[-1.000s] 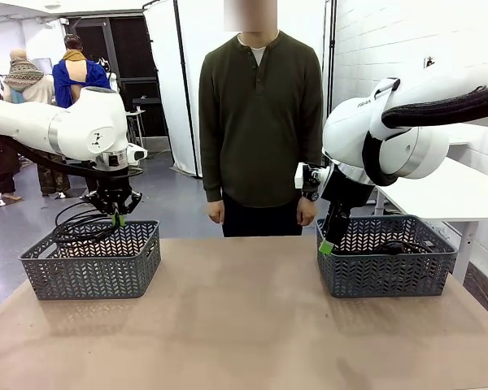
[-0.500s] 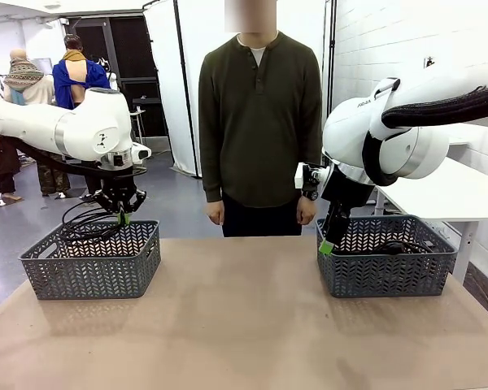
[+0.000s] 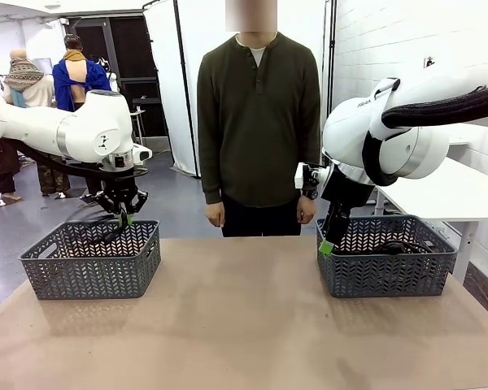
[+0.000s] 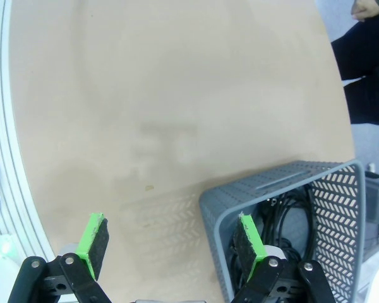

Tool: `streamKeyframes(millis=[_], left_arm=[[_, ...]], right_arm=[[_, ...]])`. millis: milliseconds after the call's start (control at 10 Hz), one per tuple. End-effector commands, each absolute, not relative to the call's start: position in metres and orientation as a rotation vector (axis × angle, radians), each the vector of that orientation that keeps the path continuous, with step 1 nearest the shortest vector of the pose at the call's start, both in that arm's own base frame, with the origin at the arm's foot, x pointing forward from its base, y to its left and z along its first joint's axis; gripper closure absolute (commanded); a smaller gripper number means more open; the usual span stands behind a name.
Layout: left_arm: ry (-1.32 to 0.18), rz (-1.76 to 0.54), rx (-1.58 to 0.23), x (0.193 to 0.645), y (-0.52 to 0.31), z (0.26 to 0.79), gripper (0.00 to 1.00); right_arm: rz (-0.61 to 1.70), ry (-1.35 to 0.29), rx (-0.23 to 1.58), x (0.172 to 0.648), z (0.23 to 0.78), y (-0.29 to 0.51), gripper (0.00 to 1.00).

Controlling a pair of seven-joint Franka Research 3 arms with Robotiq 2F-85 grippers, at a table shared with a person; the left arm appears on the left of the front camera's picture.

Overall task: Organize the cables according to human instructions.
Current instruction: Pick up a bundle of cables and place it in the basket indicated by the human.

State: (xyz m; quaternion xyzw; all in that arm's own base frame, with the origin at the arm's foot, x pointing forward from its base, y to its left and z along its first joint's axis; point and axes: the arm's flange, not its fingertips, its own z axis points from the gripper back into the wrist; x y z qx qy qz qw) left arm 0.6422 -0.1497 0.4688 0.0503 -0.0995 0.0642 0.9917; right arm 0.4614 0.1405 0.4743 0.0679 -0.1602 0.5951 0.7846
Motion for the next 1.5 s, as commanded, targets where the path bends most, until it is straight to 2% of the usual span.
streamKeyframes(millis=[0,200,900,1000,1100,1400], left_arm=[[-0.208,0.157,0.075,0.648,-0.146,0.47,0.41],[-0.208,0.161,0.079,0.649,-0.143,0.471,0.02],[-0.192,0.169,0.033,0.641,-0.138,0.497,0.0],[-0.139,0.196,0.018,0.64,-0.137,0.499,0.0],[-0.212,0.163,0.058,0.644,-0.144,0.49,0.0],[-0.212,0.163,0.058,0.644,-0.144,0.49,0.0]], right_arm=[[1.279,-0.344,0.143,0.461,0.474,0.141,0.0],[1.279,-0.344,0.143,0.461,0.474,0.141,0.0],[1.279,-0.344,0.143,0.461,0.474,0.141,0.0],[1.279,-0.344,0.143,0.461,0.474,0.141,0.0],[1.279,-0.344,0.143,0.461,0.474,0.141,0.0],[1.279,-0.344,0.143,0.461,0.474,0.141,0.0]])
